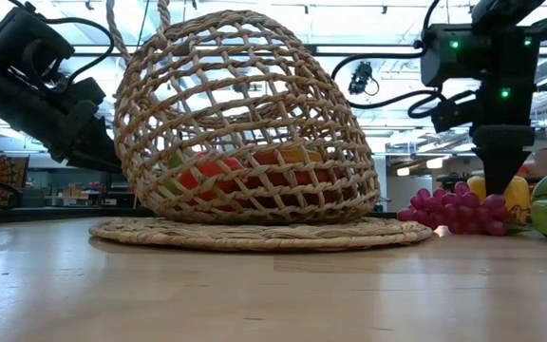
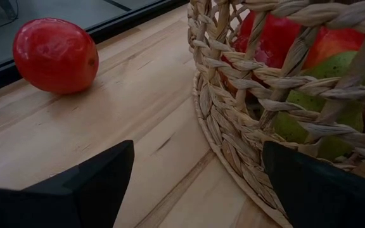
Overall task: Build produce basket
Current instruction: Put the yellow bell pepper into the basket
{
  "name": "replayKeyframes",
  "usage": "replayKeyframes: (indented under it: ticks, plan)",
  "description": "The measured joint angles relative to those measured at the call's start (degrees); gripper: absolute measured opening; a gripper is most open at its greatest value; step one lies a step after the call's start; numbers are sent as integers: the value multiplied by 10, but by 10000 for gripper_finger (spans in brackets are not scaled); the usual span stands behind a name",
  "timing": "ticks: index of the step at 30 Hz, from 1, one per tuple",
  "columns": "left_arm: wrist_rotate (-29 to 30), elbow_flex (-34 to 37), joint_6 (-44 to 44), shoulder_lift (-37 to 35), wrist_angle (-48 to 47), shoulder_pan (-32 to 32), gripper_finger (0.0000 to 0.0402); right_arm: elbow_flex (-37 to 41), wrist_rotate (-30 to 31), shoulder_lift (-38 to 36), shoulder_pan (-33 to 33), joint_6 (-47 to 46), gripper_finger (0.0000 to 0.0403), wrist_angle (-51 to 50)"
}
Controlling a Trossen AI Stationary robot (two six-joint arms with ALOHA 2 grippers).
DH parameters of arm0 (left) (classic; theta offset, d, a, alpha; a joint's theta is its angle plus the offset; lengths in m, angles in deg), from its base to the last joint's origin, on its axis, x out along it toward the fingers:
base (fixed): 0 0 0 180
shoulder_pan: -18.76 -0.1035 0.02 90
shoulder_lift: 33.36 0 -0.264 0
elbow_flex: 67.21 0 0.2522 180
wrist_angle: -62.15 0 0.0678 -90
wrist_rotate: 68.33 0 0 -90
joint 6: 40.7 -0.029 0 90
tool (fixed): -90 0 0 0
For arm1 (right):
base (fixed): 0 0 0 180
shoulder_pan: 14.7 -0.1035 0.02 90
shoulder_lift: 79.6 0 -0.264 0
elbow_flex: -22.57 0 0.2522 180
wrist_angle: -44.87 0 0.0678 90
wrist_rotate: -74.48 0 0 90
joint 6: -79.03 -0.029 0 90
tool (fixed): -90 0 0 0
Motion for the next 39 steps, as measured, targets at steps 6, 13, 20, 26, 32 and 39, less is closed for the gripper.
replayKeyframes:
  ticks: [6, 13, 20, 26, 32, 39]
  plan:
    - [0, 0, 0, 0, 0, 0, 357, -2, -2, 0, 0, 1, 299, 7]
    - [0, 0, 0, 0, 0, 0, 357, -60, -5, 0, -4, 7, 305, -35]
    - [0, 0, 0, 0, 0, 0, 357, -157, 3, 0, -39, 8, 306, -42]
    - [0, 0, 0, 0, 0, 0, 357, -223, 9, 0, -88, 8, 307, -23]
    - [0, 0, 0, 0, 0, 0, 357, -248, 12, 0, -147, 31, 308, 38]
    - [0, 0, 0, 0, 0, 0, 357, -249, -31, 0, -204, 111, 309, 164]
